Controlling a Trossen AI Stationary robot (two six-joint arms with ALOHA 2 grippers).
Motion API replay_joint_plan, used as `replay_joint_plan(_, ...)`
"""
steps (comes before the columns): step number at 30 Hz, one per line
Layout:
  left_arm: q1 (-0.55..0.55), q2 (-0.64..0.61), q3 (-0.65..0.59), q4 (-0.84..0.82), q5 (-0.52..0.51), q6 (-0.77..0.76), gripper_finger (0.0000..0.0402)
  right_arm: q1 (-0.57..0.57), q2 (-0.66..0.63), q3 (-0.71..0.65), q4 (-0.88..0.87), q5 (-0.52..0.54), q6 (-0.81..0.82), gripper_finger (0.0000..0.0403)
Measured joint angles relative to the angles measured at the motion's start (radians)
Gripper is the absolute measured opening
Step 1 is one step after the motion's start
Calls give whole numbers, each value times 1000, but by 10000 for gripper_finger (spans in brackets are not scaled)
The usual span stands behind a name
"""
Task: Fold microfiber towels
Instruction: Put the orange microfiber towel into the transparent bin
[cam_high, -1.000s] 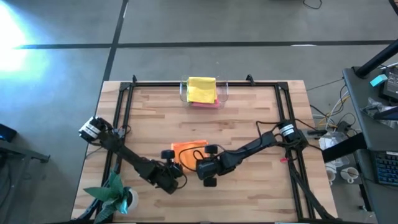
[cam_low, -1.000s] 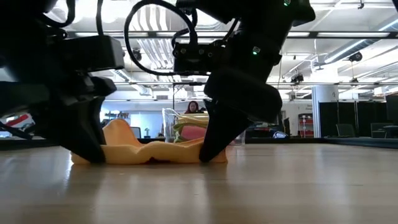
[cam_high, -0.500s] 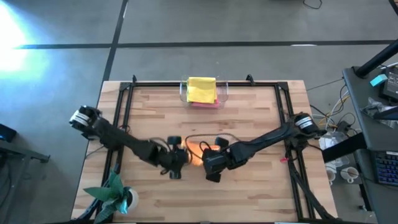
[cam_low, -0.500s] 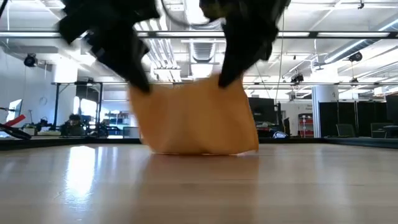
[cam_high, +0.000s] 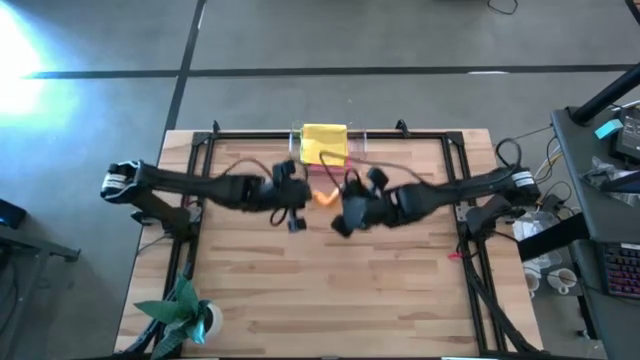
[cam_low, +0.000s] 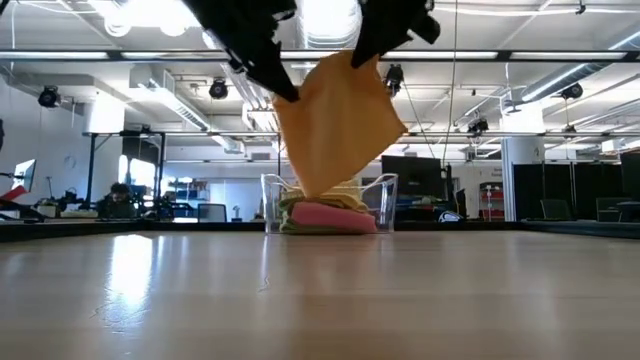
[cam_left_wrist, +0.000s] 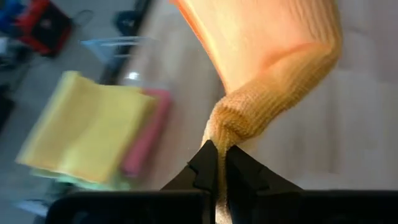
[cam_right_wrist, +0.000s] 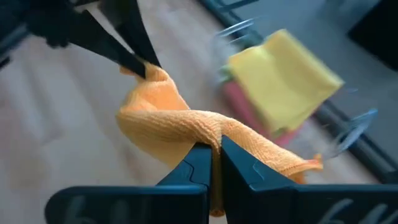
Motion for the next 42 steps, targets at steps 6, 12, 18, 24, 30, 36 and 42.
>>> replay_joint_plan(6, 172, 24, 81, 10, -3, 122, 1, -187, -16, 0, 49, -14, -169, 9)
replay_joint_plan(12, 333, 66, 162, 65, -3, 289, 1, -377, -11, 18, 189, -90, -349, 9)
replay_joint_plan(18, 471, 180, 251, 166, -1, 430, 1, -571, 19, 20, 377, -230, -518, 9)
replay_joint_plan(24, 571, 296, 380, 171, -1, 470, 1, -725, 50, 20, 498, -338, -655, 9)
replay_joint_plan(30, 628, 390, 490, 157, -1, 553, 1, -841, 119, 21, 571, -541, -709, 9)
replay_joint_plan(36, 630, 414, 485, -97, 1, 548, 1, -878, 167, 21, 386, -700, -713, 8)
replay_joint_plan(42, 593, 414, 485, -326, 143, 506, 1, -864, 167, 21, 193, -869, -699, 8)
